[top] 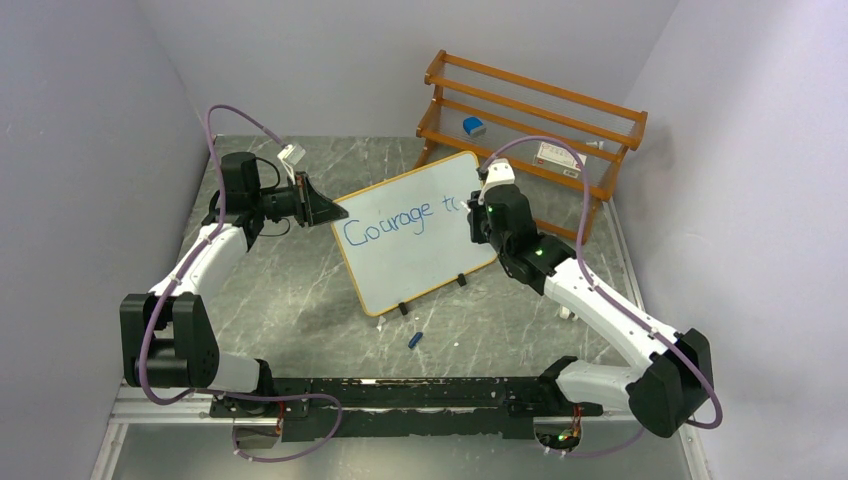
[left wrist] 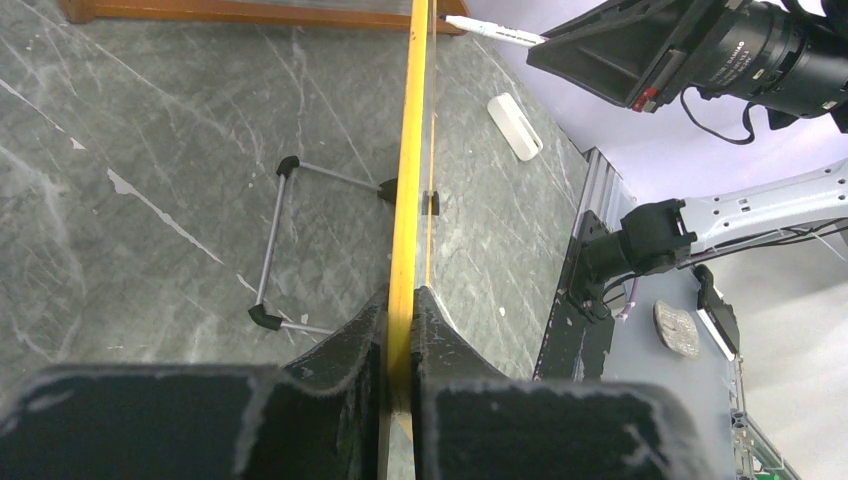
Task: Write a sentence on the whiteboard
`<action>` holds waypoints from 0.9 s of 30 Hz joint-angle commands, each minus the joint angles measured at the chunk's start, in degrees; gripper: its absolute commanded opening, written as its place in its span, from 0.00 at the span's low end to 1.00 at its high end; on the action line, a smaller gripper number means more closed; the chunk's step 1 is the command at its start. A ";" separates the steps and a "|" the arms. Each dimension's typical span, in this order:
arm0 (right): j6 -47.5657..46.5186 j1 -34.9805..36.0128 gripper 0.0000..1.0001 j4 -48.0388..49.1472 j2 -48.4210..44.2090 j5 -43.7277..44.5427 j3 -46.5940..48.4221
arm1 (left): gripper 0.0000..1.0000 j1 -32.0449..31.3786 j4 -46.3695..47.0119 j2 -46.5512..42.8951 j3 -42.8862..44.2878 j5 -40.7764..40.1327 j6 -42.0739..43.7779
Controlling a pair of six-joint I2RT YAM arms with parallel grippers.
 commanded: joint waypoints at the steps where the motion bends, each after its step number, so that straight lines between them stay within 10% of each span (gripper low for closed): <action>1: 0.43 -0.57 0.00 2.09 -2.10 -0.67 0.52 | 0.05 -1.52 -3.35 1.51 -0.36 -2.34 2.58; 27: -0.28 -0.53 0.00 3.86 0.92 -3.54 1.23 | 0.05 -1.52 -3.23 1.52 -0.36 -2.09 2.48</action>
